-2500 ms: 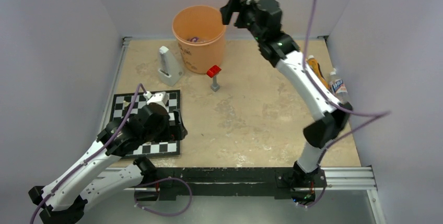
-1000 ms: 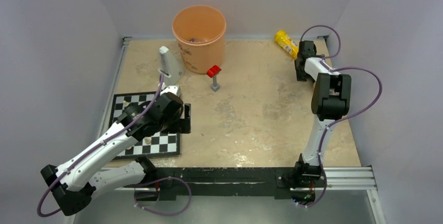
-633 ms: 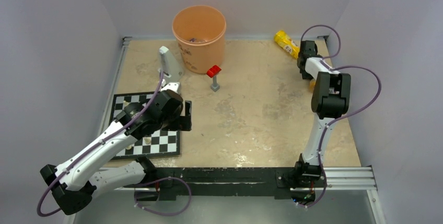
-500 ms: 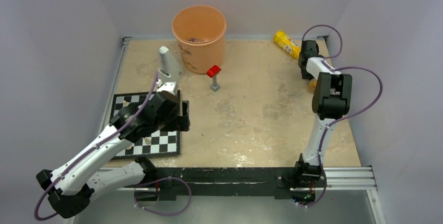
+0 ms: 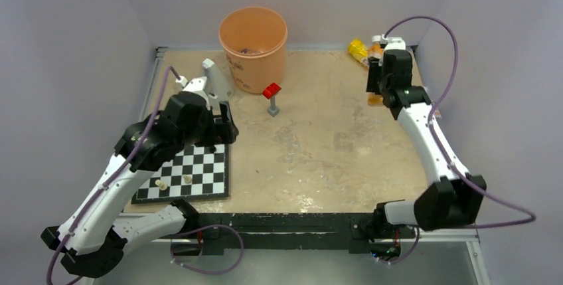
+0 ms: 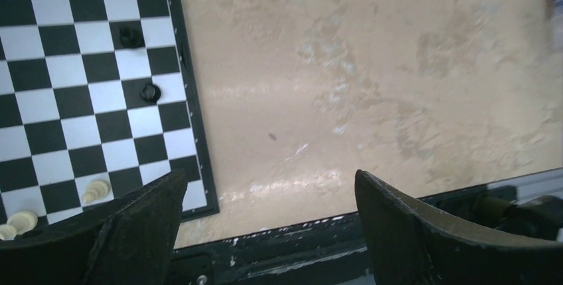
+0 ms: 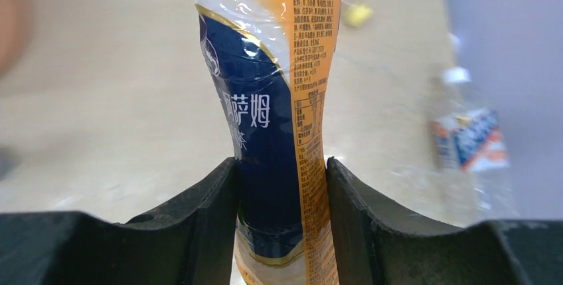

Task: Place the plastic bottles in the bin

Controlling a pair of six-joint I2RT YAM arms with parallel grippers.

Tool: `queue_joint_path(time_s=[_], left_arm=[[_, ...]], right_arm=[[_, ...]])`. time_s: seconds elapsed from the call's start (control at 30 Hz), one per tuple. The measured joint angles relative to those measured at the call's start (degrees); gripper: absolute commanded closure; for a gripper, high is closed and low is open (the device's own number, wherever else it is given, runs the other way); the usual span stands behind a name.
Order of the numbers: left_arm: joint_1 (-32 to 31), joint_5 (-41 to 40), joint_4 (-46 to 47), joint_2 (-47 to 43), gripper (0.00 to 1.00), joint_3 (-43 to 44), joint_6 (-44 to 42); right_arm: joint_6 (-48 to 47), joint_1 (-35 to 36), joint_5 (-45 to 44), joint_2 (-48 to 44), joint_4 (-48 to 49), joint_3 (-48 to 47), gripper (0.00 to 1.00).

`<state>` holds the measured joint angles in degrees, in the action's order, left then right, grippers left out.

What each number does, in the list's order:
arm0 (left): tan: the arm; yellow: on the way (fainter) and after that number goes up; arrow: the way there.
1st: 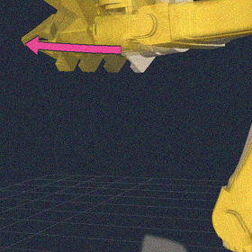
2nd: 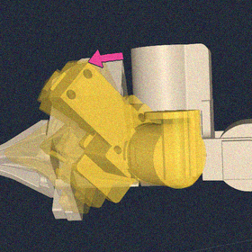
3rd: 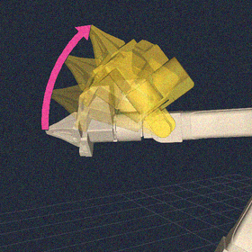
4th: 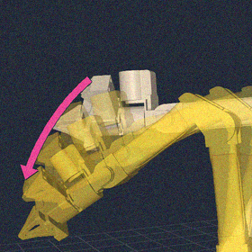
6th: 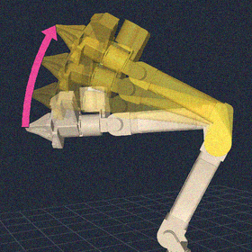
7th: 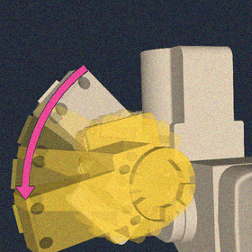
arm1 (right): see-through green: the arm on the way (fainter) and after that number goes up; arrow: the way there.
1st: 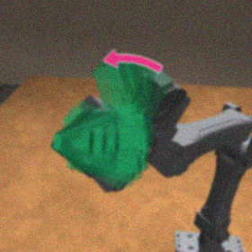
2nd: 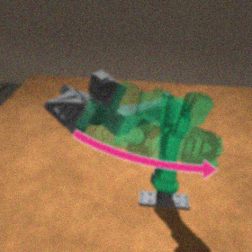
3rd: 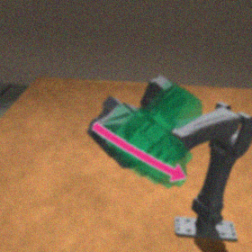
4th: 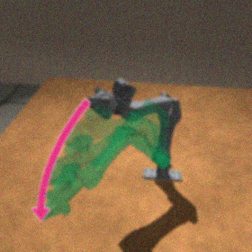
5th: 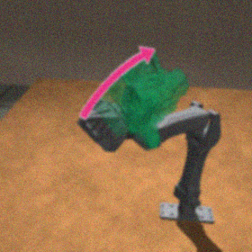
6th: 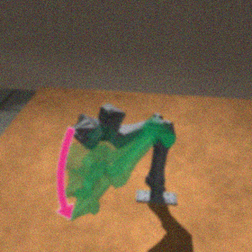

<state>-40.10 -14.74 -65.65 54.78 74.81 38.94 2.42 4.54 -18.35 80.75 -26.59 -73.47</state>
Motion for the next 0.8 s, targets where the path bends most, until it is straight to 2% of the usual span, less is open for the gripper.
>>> queue_joint_path(time_s=[0.1, 0.23, 0.37, 0.5, 0.63, 0.8], left_arm=[[4.1, 3.7, 0.3, 1.3, 0.00, 7.2, -1.2], [5.2, 8.6, -0.1, 5.2, 0.00, 17.2, -2.8], [5.5, 12.5, 1.3, 10.0, 0.00, 25.1, -3.2], [6.7, 15.4, 2.3, 13.4, 0.00, 27.3, -3.1], [7.0, 17.6, 3.6, 15.8, 0.00, 27.9, -2.6], [7.3, 18.1, 5.1, 17.4, 0.06, 27.5, -1.2]], right_arm=[[2.4, 7.1, 5.6, -8.7, 0.9, 3.2, 0.63], [6.6, 19.7, 12.4, -17.0, 2.9, 6.9, 0.63], [9.6, 32.9, 15.6, -19.0, 7.0, 8.3, 0.63], [11.5, 44.3, 16.3, -16.9, 9.8, 8.6, 0.62], [12.4, 49.2, 15.5, -13.7, 10.7, 8.6, 0.62], [12.9, 51.4, 14.2, -11.0, 11.0, 8.6, 0.62]])
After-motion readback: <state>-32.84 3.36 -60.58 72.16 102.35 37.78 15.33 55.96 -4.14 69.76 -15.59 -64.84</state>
